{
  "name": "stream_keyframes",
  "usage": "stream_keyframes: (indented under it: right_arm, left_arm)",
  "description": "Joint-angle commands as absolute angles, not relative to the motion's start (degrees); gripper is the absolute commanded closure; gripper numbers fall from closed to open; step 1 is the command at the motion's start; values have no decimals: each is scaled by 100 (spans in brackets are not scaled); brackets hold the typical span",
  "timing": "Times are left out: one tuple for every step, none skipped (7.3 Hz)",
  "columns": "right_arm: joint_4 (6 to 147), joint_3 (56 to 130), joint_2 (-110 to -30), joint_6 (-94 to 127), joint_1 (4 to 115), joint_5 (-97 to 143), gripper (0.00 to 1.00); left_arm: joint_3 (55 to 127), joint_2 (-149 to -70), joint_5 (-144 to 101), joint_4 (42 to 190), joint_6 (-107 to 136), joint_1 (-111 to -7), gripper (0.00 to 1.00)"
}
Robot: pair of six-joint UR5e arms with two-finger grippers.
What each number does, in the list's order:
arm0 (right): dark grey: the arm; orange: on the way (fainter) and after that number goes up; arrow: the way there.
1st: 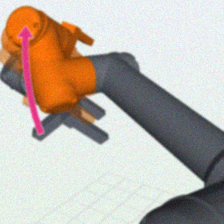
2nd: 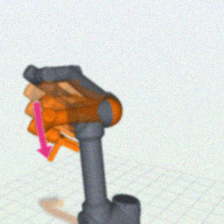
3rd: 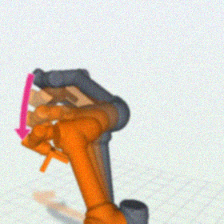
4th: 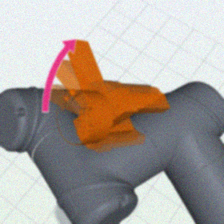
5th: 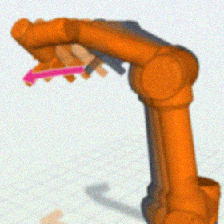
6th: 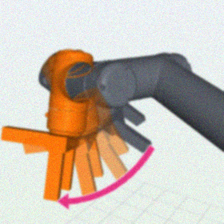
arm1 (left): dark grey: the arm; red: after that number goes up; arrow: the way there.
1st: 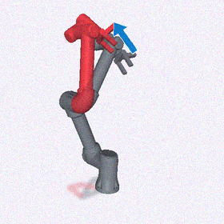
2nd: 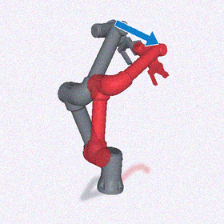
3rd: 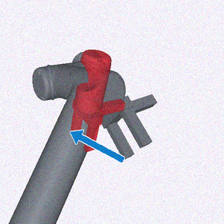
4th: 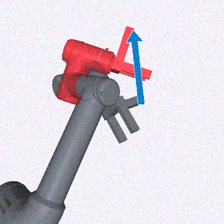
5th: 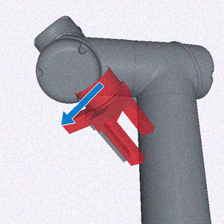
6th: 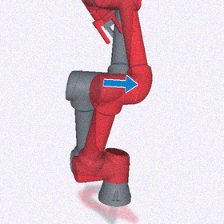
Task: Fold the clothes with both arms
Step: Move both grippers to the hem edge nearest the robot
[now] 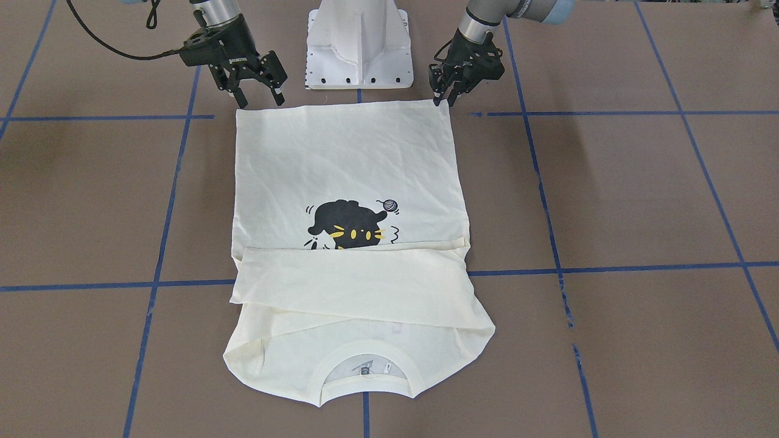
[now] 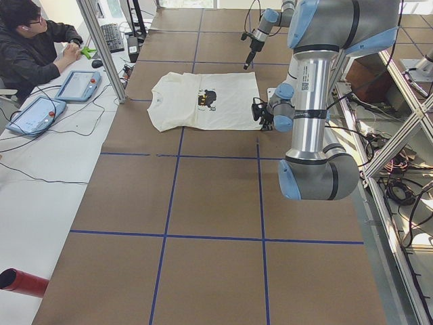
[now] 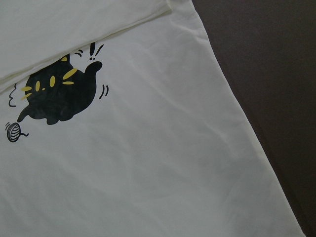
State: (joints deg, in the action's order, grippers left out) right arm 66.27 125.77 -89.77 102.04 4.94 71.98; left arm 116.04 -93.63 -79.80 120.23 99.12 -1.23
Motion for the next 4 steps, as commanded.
stream_keyframes:
  right_arm:
    - [6627, 12577, -8982, 10204, 492, 7198, 2]
    - [6627, 12577, -8982, 10204, 492, 7198, 2]
    - [6627, 12568, -8982, 10204, 483, 7198, 2]
    - [6627, 12568, -8982, 10204, 483, 7190, 2]
  left_arm:
    - [11610, -9343, -7980, 12023, 9897, -123, 57]
    - [11610, -9334, -7980, 12023, 9896, -123, 58]
    - [11610, -9334, -7980, 12023, 9896, -123, 59]
    - [11610, -9343, -7980, 12023, 9896, -114, 68]
